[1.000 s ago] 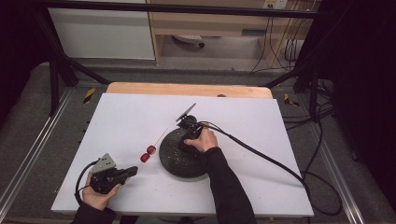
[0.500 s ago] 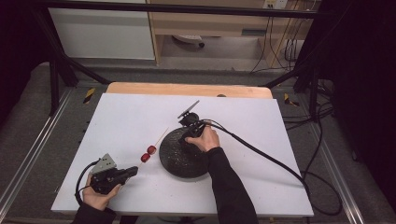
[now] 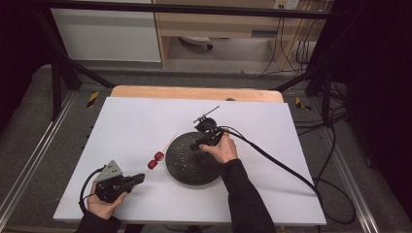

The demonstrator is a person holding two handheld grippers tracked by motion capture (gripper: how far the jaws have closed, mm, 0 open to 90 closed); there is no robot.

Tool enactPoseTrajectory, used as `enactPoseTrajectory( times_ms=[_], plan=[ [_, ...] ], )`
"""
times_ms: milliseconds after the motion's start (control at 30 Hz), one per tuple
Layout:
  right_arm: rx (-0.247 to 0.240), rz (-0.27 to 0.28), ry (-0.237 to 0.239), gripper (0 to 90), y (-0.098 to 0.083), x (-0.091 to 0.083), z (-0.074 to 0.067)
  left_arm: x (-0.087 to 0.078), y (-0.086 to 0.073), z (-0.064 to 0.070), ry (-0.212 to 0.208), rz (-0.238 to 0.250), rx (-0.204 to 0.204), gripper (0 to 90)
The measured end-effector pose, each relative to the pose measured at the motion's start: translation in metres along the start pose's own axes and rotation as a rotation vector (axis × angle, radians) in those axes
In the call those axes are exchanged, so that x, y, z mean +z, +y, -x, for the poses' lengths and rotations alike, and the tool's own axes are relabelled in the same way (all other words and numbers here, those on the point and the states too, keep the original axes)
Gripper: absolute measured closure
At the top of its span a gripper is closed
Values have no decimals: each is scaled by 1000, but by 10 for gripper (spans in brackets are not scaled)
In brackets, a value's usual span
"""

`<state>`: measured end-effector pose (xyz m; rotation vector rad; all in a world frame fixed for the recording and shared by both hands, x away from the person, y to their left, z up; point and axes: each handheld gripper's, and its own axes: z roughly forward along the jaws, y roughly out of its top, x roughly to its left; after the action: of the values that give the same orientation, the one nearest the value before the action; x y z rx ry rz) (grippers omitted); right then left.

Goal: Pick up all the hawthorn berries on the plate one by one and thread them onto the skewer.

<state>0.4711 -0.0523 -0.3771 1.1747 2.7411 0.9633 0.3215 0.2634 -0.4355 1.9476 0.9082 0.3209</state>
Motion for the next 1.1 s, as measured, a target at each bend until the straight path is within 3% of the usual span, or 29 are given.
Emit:
enactPoseTrajectory(
  times_ms=[233, 633, 1100],
  plan=[
    [24, 109, 48, 626, -15, -14, 1, 1, 1, 2, -4, 0, 5, 888],
    [59, 237, 86, 626, -43, -24, 3, 4, 3, 9, -4, 2, 18, 887],
    [166, 461, 120, 626, -82, -26, 7, 11, 7, 19, -4, 16, 16, 887]
  ],
)
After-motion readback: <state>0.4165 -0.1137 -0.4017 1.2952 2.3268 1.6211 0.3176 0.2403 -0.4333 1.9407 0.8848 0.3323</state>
